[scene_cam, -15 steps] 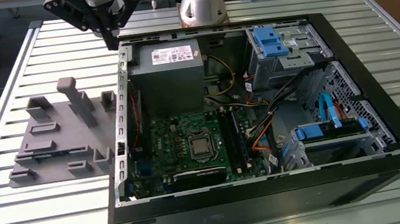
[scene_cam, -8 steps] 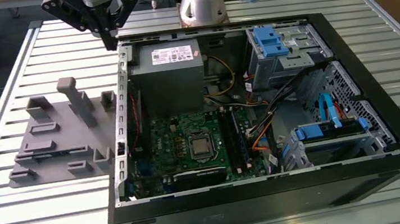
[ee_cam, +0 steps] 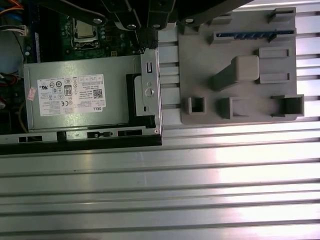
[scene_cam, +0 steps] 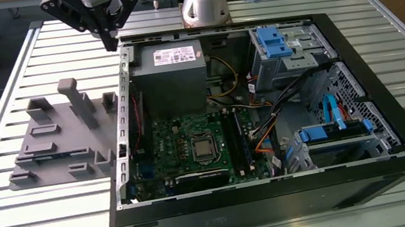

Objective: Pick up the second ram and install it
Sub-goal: 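Reach for the second ram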

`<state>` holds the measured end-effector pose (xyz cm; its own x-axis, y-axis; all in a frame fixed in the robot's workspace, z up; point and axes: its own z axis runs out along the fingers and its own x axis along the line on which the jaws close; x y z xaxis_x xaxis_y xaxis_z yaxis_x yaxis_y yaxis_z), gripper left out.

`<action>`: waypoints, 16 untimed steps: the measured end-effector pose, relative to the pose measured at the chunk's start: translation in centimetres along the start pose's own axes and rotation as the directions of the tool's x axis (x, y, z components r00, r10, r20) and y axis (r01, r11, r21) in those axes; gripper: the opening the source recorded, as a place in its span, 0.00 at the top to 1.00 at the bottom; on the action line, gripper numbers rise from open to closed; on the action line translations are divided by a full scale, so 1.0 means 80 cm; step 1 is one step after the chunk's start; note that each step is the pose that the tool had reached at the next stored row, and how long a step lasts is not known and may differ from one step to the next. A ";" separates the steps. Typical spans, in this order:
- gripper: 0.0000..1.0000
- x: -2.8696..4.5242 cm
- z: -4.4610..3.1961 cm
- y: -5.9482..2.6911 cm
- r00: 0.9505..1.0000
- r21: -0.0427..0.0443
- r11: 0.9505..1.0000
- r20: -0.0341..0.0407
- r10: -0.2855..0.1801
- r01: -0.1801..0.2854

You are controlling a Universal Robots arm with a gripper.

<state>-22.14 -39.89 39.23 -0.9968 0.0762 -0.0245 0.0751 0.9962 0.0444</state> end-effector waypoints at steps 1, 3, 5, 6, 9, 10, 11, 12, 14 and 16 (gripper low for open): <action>0.89 0.0007 0.0000 0.000 1.000 0.000 1.000 0.000 0.000 0.000; 0.89 0.0026 -0.0001 0.000 1.000 0.000 1.000 0.000 0.000 0.000; 0.89 0.0049 -0.0002 0.000 1.000 0.000 1.000 0.000 0.000 0.000; 0.89 0.0060 -0.0002 0.000 1.000 0.000 1.000 0.000 0.000 0.000; 0.89 0.0084 -0.0002 -0.001 1.000 0.000 1.000 0.000 0.000 0.000; 0.89 0.0094 -0.0003 -0.001 1.000 0.000 1.000 0.000 0.000 0.000; 0.89 0.0104 -0.0002 -0.001 1.000 0.000 1.000 0.000 0.000 0.000; 0.89 0.0115 -0.0002 -0.001 1.000 0.000 1.000 0.000 0.000 0.000; 0.89 0.0140 -0.0001 -0.001 1.000 0.000 1.000 0.000 0.000 0.000; 0.89 0.0157 0.0000 -0.001 1.000 0.000 1.000 0.000 0.000 0.000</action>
<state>-23.39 -39.89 39.19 -0.9968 0.0762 -0.0244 0.0751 0.9962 0.0444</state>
